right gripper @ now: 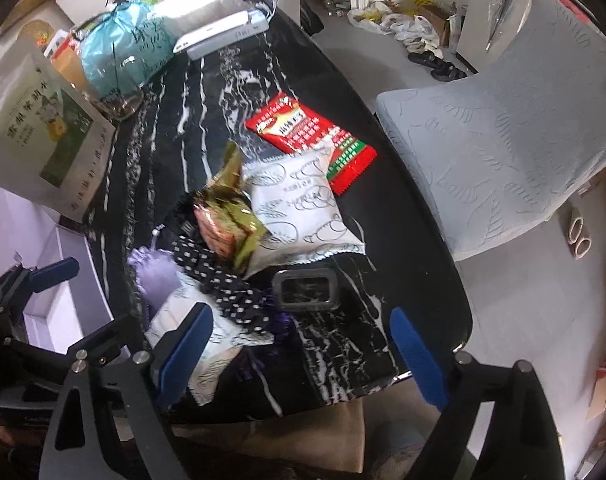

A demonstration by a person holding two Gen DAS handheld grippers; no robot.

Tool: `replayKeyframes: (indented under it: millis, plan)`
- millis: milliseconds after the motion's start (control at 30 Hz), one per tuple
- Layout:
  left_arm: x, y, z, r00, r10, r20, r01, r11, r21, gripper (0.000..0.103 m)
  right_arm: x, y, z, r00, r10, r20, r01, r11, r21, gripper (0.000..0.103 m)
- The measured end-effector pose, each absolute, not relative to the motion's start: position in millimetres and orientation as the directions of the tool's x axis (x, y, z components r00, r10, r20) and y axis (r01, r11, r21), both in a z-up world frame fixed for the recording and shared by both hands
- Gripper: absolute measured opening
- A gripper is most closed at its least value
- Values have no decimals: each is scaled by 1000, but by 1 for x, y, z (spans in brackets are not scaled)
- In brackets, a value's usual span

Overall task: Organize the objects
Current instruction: 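Grasp the white printed snack pouch with the left gripper and lift it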

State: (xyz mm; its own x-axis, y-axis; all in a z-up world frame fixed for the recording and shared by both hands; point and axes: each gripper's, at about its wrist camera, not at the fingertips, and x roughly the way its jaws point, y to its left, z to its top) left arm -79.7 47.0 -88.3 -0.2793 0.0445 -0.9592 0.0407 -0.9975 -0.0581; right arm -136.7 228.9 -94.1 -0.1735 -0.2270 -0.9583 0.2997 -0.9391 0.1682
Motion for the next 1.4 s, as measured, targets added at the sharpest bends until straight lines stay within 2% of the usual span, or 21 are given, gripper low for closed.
replayKeyframes:
  millis: [267, 467, 767, 900, 1000, 1100, 1200, 1267, 1400]
  plan:
    - [-79, 67, -105, -257, 94, -962, 17, -995, -101, 101, -145, 231, -114, -124, -280, -952, 329, -917, 227, 76]
    - [-74, 87, -116, -259, 72, -963, -35, -997, -65, 99, -154, 228, -130, -77, -315, -946, 362, -893, 267, 72]
    - [-72, 112, -144, -202, 77, -976, -66, -996, -64, 99, -162, 228, -142, -32, -343, -939, 374, -875, 307, 52]
    - [-76, 117, -152, -200, 60, -978, -86, -995, -44, 99, -161, 230, -142, -36, -351, -936, 375, -873, 313, 52]
    - [-78, 118, -159, -187, 54, -981, -84, -996, -38, 93, -159, 231, -140, -42, -349, -936, 374, -874, 309, 51]
    - [-76, 114, -163, -172, 94, -981, -70, -994, -83, 77, -155, 233, -138, -51, -348, -936, 367, -878, 307, 51]
    - [-75, 109, -164, -167, 129, -978, -67, -991, -119, 71, -151, 236, -135, -60, -350, -935, 352, -884, 308, 50]
    - [-73, 110, -162, -172, 148, -974, -90, -987, -134, 61, -148, 238, -133, -69, -351, -934, 341, -888, 309, 50]
    - [-70, 111, -157, -175, 165, -971, -114, -983, -146, 57, -142, 244, -125, -92, -352, -932, 318, -897, 307, 50]
